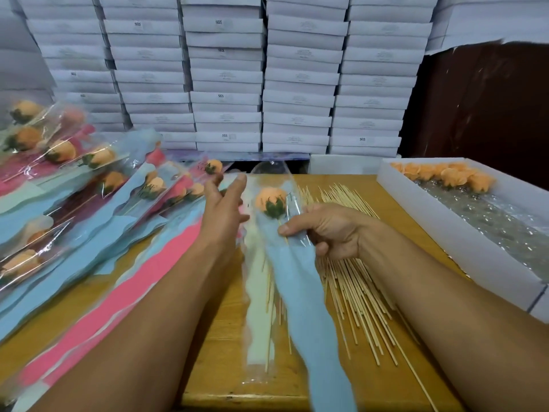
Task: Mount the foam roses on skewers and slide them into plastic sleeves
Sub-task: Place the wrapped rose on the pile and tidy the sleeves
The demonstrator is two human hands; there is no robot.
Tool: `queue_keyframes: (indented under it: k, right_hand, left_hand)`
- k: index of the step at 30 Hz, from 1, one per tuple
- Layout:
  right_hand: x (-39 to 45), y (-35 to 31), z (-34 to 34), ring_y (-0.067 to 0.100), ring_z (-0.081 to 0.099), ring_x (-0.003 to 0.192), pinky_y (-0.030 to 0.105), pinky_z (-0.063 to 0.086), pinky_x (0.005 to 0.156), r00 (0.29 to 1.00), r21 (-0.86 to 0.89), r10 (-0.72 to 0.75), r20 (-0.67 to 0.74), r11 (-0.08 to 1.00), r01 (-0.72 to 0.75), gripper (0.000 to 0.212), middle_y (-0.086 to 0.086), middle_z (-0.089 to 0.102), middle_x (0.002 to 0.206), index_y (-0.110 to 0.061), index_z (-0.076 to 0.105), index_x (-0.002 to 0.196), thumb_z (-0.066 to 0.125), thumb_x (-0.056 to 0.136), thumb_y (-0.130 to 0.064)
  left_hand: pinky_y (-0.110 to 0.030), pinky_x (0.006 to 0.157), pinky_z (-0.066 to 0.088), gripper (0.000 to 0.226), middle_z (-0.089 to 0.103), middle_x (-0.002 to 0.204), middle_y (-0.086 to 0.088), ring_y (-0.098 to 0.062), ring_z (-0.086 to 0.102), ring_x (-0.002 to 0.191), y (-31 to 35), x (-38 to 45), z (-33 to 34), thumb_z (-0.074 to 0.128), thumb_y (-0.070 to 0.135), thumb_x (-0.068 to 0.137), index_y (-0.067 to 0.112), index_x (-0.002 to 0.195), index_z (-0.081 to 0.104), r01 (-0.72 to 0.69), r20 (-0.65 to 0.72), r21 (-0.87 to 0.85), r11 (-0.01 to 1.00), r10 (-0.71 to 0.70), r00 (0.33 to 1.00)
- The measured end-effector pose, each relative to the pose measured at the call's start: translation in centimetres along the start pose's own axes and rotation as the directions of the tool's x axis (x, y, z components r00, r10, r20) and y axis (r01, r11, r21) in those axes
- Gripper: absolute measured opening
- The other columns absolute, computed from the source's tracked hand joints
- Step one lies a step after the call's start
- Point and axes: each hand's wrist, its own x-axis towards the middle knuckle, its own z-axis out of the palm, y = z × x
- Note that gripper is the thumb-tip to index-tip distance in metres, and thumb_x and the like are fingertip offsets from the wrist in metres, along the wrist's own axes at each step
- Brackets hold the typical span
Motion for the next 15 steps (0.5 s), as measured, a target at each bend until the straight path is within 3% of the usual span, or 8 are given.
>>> queue_keyframes:
  k: [2, 4, 6, 8, 10, 13, 15]
  right_hand:
    - [0.3, -0.1, -0.2, 0.013, 0.059, 0.050, 0.015, 0.027, 0.030, 0.973, 0.088, -0.100, -0.209, 0.989, 0.121, 0.012, 0.011, 0.072, 0.081, -0.005, 0.069, 0.091, 0.075, 0.081, -0.008]
    - [0.7, -0.1, -0.7, 0.014, 0.055, 0.051, 0.018, 0.025, 0.031, 0.903, 0.137, -0.163, -0.398, 0.962, 0.234, 0.015, 0.009, 0.071, 0.076, -0.005, 0.068, 0.097, 0.075, 0.084, -0.008]
    - [0.9, -0.2, -1.3, 0.014, 0.051, 0.052, 0.019, 0.024, 0.032, 0.826, 0.142, -0.193, -0.529, 0.940, 0.311, 0.021, 0.009, 0.068, 0.076, -0.006, 0.066, 0.101, 0.076, 0.083, -0.008]
    - [0.9, -0.3, -2.1, 0.014, 0.050, 0.050, 0.019, 0.024, 0.033, 0.758, 0.128, -0.207, -0.618, 0.925, 0.357, 0.020, 0.008, 0.068, 0.076, -0.006, 0.066, 0.099, 0.077, 0.083, -0.009]
    - [0.9, -0.2, -2.9, 0.013, 0.054, 0.044, 0.018, 0.026, 0.033, 0.700, 0.125, -0.222, -0.678, 0.904, 0.408, 0.017, 0.006, 0.071, 0.070, -0.006, 0.066, 0.095, 0.078, 0.083, -0.009]
    - [0.9, -0.1, -3.2, 0.010, 0.052, 0.038, 0.017, 0.029, 0.033, 0.686, 0.136, -0.230, -0.690, 0.890, 0.435, 0.018, 0.001, 0.069, 0.059, -0.005, 0.066, 0.093, 0.079, 0.086, -0.015]
    - [0.7, -0.2, -2.8, 0.010, 0.046, 0.040, 0.019, 0.028, 0.031, 0.768, 0.154, -0.204, -0.607, 0.918, 0.366, 0.030, 0.003, 0.067, 0.062, -0.005, 0.067, 0.097, 0.079, 0.087, -0.030]
  left_hand:
    - [-0.033, 0.066, 0.051, 0.055, 0.064, 0.105, -0.007, -0.017, 0.063, 0.079, 0.2, -0.5, 0.6, 0.056, 0.059, 0.093, 0.016, 0.127, 0.055, 0.087, 0.073, 0.048, 0.995, -0.090, 0.993]
    - [-0.026, 0.050, 0.044, 0.046, 0.063, 0.071, -0.003, -0.015, 0.056, 0.055, 0.2, -1.3, 1.1, 0.062, 0.060, 0.088, 0.015, 0.087, 0.072, 0.163, 0.216, 0.069, 0.984, -0.175, 0.961]
    - [-0.027, 0.054, 0.046, 0.044, 0.064, 0.064, -0.006, -0.020, 0.056, 0.053, 0.2, -2.0, 0.8, 0.075, 0.056, 0.079, 0.015, 0.065, 0.075, 0.223, 0.368, 0.172, 0.959, -0.273, 0.889]
    - [-0.030, 0.059, 0.054, 0.035, 0.073, 0.076, -0.014, -0.026, 0.067, 0.060, 0.5, -2.7, 0.2, 0.084, 0.043, 0.072, 0.009, 0.073, 0.079, 0.266, 0.526, 0.262, 0.928, -0.369, 0.766]
    - [-0.026, 0.052, 0.055, 0.024, 0.074, 0.073, -0.015, -0.022, 0.070, 0.055, 0.6, -2.9, 0.0, 0.083, 0.030, 0.071, 0.006, 0.075, 0.079, 0.283, 0.638, 0.295, 0.912, -0.409, 0.652]
    - [-0.027, 0.051, 0.057, 0.011, 0.073, 0.072, -0.015, -0.022, 0.070, 0.055, 0.7, -2.7, -0.1, 0.077, 0.014, 0.074, 0.004, 0.078, 0.078, 0.318, 0.675, 0.226, 0.921, -0.383, 0.631]
    - [-0.027, 0.050, 0.056, 0.010, 0.072, 0.070, -0.016, -0.022, 0.068, 0.051, 0.7, -2.7, -0.2, 0.073, 0.010, 0.076, 0.002, 0.079, 0.078, 0.320, 0.676, 0.159, 0.934, -0.339, 0.654]
